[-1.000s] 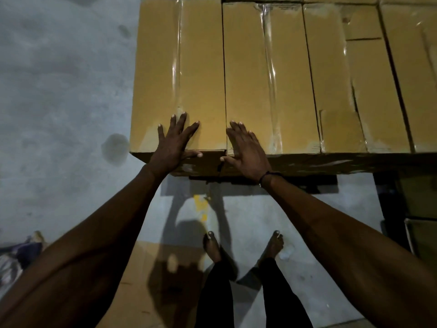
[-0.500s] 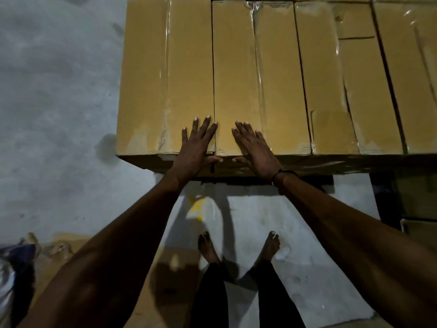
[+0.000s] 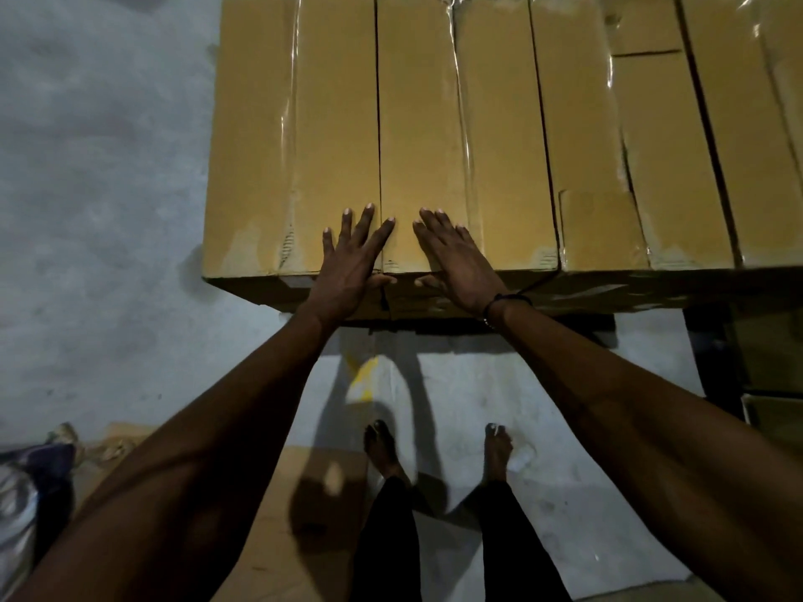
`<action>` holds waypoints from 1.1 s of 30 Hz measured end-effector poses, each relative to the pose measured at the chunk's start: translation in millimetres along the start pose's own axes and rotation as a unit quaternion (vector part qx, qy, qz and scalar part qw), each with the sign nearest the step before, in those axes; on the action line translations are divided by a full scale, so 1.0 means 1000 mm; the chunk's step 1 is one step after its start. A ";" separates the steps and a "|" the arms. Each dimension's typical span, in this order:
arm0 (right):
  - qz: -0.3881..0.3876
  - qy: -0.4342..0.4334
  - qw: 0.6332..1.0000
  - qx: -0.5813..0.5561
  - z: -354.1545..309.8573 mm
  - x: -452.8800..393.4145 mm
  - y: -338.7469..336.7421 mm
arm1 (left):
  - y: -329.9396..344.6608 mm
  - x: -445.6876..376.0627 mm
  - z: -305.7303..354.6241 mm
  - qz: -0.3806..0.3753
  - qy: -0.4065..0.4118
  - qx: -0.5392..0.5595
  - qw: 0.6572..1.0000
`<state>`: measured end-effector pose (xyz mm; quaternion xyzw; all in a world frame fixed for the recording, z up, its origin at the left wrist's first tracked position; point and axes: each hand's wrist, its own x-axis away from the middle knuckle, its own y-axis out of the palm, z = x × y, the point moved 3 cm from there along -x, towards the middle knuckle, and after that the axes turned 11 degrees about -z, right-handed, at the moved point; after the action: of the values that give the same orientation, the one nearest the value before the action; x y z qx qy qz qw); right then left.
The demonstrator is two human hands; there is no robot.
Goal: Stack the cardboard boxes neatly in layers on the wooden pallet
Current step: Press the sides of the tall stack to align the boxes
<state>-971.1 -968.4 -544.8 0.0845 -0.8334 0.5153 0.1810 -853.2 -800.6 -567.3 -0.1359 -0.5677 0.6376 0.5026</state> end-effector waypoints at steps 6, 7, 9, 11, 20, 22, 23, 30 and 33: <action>0.004 0.022 1.000 -0.001 0.042 0.049 -0.026 | -0.003 0.008 0.032 0.001 -0.004 -0.016 1.000; 0.009 0.029 1.000 -0.002 0.055 0.062 -0.032 | -0.004 0.007 0.046 0.007 0.003 -0.023 1.000; 0.022 0.041 0.999 -0.010 0.083 0.087 -0.041 | -0.007 -0.001 0.076 0.015 0.026 -0.023 0.999; 0.034 0.052 0.998 -0.018 0.111 0.110 -0.047 | -0.006 -0.014 0.109 0.019 0.051 -0.021 0.998; 0.001 0.077 0.997 -0.006 0.193 0.144 -0.043 | 0.029 -0.081 0.235 -0.016 0.091 -0.013 0.996; 0.004 0.067 0.998 -0.016 0.195 0.142 -0.043 | 0.036 -0.090 0.243 -0.017 0.069 -0.007 0.997; 0.009 0.064 0.998 -0.020 0.195 0.140 -0.043 | 0.038 -0.092 0.245 -0.012 0.059 -0.004 0.998; 0.037 0.046 0.998 -0.027 0.200 0.135 -0.040 | 0.046 -0.104 0.249 0.007 0.028 -0.003 1.000; 0.036 0.042 0.998 -0.025 0.202 0.133 -0.040 | 0.045 -0.105 0.250 -0.005 0.030 -0.003 1.000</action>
<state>-1123.9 -1159.9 -541.5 0.0279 -0.8403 0.5036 0.1988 -1013.0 -1023.8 -568.2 -0.1532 -0.5548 0.6291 0.5224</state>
